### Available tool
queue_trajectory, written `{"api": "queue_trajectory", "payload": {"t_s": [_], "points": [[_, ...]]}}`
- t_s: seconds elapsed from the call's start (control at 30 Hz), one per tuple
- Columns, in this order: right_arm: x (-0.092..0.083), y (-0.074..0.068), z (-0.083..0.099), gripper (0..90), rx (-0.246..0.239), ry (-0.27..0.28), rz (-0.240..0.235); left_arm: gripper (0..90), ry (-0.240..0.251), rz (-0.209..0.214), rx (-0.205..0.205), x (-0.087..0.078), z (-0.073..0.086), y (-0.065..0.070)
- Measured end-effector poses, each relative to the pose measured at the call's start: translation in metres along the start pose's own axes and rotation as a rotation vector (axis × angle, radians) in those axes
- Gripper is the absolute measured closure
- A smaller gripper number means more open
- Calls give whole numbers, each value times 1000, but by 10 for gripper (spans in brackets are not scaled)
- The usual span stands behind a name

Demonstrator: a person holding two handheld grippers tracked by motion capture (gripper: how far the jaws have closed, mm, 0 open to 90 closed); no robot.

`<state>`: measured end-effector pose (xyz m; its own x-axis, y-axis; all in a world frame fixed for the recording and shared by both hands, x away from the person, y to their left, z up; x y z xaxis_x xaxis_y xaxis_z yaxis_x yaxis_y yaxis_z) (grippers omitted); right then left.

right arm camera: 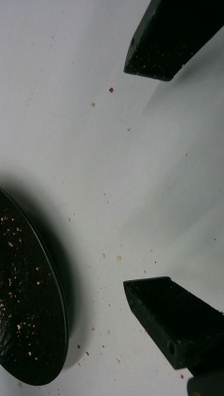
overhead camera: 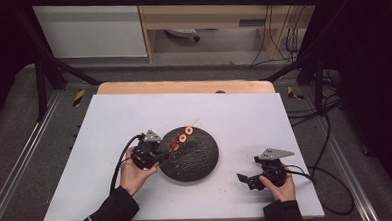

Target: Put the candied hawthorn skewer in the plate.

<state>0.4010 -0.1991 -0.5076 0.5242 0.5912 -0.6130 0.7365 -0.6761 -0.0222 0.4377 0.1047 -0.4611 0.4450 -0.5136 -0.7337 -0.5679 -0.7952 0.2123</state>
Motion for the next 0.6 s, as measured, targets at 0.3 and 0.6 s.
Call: {"api": "queue_trajectory", "payload": {"t_s": [0.3, 0.6], "points": [[-2, 1, -1, 6, 0, 8, -1, 880, -57, -35, 6, 16, 5, 1], [-1, 1, 0, 6, 10, 11, -2, 880, -101, -66, 26, 27, 11, 8]]}}
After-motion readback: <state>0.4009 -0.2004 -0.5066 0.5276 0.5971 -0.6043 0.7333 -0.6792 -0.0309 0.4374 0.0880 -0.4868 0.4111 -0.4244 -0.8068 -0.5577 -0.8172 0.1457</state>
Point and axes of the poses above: each handheld gripper's, and its own axes: x roughly forward along the jaws, z roughly out of its underside, y roughly to its right, the point moved 8 cm from there along x, roughly forward along the jaws, and after that the axes turned 10 degrees about -x, right-handed, at the moved point
